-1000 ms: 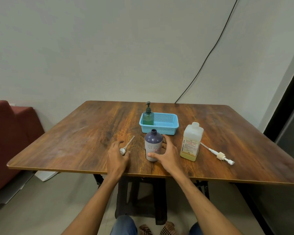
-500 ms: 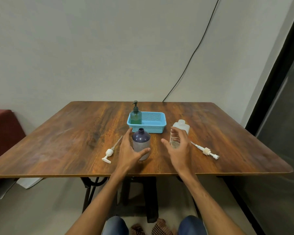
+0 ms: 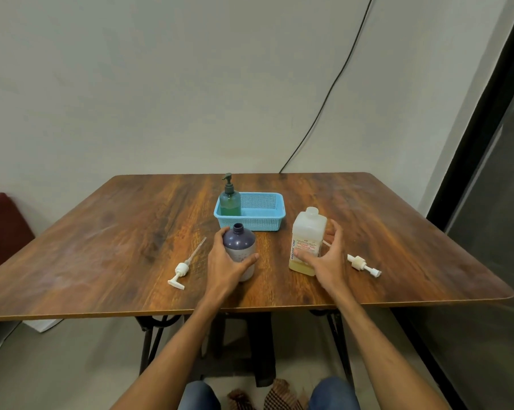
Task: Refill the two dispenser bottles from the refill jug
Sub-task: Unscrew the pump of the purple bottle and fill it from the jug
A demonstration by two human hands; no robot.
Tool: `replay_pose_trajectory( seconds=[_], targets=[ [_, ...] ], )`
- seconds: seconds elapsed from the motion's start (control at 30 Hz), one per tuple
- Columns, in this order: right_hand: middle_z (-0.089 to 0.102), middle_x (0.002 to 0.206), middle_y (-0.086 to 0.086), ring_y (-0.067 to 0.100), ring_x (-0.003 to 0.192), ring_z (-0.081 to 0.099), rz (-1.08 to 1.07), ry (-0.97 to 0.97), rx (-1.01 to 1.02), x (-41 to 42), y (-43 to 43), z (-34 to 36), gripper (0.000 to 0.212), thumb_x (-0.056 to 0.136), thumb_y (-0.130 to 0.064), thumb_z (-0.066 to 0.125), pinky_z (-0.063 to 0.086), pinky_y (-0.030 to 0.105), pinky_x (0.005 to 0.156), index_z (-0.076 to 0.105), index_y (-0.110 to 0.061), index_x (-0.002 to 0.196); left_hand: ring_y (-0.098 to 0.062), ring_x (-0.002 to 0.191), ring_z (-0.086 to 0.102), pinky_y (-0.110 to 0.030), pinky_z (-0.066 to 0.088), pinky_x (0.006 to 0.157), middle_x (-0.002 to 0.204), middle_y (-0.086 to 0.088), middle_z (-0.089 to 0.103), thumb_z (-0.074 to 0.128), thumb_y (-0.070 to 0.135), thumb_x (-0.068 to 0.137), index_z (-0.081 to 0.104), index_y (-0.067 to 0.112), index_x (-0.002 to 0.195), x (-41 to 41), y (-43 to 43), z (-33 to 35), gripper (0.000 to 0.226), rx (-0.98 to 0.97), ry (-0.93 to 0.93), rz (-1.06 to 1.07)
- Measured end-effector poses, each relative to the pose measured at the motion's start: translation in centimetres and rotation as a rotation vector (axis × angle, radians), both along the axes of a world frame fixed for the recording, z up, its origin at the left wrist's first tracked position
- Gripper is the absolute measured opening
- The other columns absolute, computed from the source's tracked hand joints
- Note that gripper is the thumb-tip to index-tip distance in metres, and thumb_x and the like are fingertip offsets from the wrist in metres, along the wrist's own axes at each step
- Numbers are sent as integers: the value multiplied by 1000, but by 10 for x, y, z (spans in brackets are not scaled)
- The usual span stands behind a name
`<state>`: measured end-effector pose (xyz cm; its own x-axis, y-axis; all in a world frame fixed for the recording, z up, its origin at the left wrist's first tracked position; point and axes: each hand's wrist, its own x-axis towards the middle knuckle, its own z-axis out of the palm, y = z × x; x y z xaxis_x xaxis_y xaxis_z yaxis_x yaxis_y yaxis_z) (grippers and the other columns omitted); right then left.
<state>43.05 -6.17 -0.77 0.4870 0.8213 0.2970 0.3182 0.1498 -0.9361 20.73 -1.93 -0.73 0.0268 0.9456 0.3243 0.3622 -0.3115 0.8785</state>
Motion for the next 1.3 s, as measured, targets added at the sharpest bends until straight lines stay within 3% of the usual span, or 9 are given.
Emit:
replay_pose_trajectory(
  seconds=[0.1, 0.27, 0.43, 0.6, 0.7, 0.8, 0.93, 1.07, 1.3],
  targets=[
    [52, 139, -1, 19, 126, 53, 92, 9, -75, 11, 9, -2, 96, 69, -14, 90, 53, 45, 98, 33, -27, 146, -14, 121, 54, -43, 51, 103, 135, 3, 54, 92, 38, 62, 42, 23, 137, -2, 4, 2, 91, 5, 3, -6],
    [50, 123, -13, 10, 117, 50, 103, -205, -73, 12, 14, 12, 92, 59, -20, 95, 48, 23, 85, 45, -21, 137, -9, 107, 60, -30, 54, 91, 121, 6, 62, 94, 39, 56, 53, 23, 128, -4, 6, 12, 85, 66, 68, -9],
    [57, 119, -13, 13, 110, 56, 135, -426, -52, 1, 20, 27, 84, 58, -23, 95, 59, 33, 80, 49, -31, 128, -5, 102, 64, -29, 57, 88, 117, 8, 66, 93, 45, 53, 56, 23, 126, -12, 11, 21, 84, 92, 120, -58],
    [62, 118, -6, 10, 102, 53, 99, -646, 10, -4, 21, 50, 79, 59, -20, 95, 42, 12, 68, 56, -22, 128, 1, 97, 61, -17, 53, 84, 117, 11, 64, 93, 40, 57, 56, 24, 124, -19, 13, 36, 78, 109, 168, -92],
    [62, 120, -2, 10, 100, 53, 109, -701, 17, -6, 24, 60, 76, 61, -21, 92, 51, 20, 73, 57, -19, 128, 1, 94, 60, -10, 46, 83, 116, 10, 62, 94, 31, 61, 57, 19, 127, -21, 14, 45, 76, 134, 199, -114],
    [65, 112, -1, 15, 95, 59, 80, -799, 23, -7, 28, 67, 73, 59, -28, 90, 58, 39, 73, 57, -24, 124, -9, 99, 62, -18, 49, 86, 118, 2, 66, 94, 27, 62, 59, 16, 127, -24, 14, 54, 74, 155, 202, -127],
    [65, 108, -3, 19, 91, 61, 41, -927, 17, -9, 30, 76, 74, 56, -30, 88, 55, 36, 72, 56, -27, 123, -14, 104, 64, -34, 55, 94, 122, -2, 67, 90, 39, 57, 59, 15, 129, -26, 12, 61, 82, 152, 234, -134],
    [66, 107, -3, 21, 90, 62, -11, -1059, 1, -8, 29, 83, 77, 54, -27, 90, 38, 25, 68, 59, -25, 123, -16, 105, 64, -43, 55, 96, 123, -2, 67, 86, 46, 54, 57, 18, 133, -28, 13, 65, 89, 100, 294, -129],
    [67, 107, -1, 26, 88, 63, -22, -1127, -10, -5, 28, 89, 73, 57, -23, 86, 49, 34, 72, 57, -27, 124, -14, 105, 63, -40, 56, 94, 122, 1, 67, 92, 32, 58, 58, 21, 132, -30, 15, 71, 82, 117, 372, -126]
  ],
)
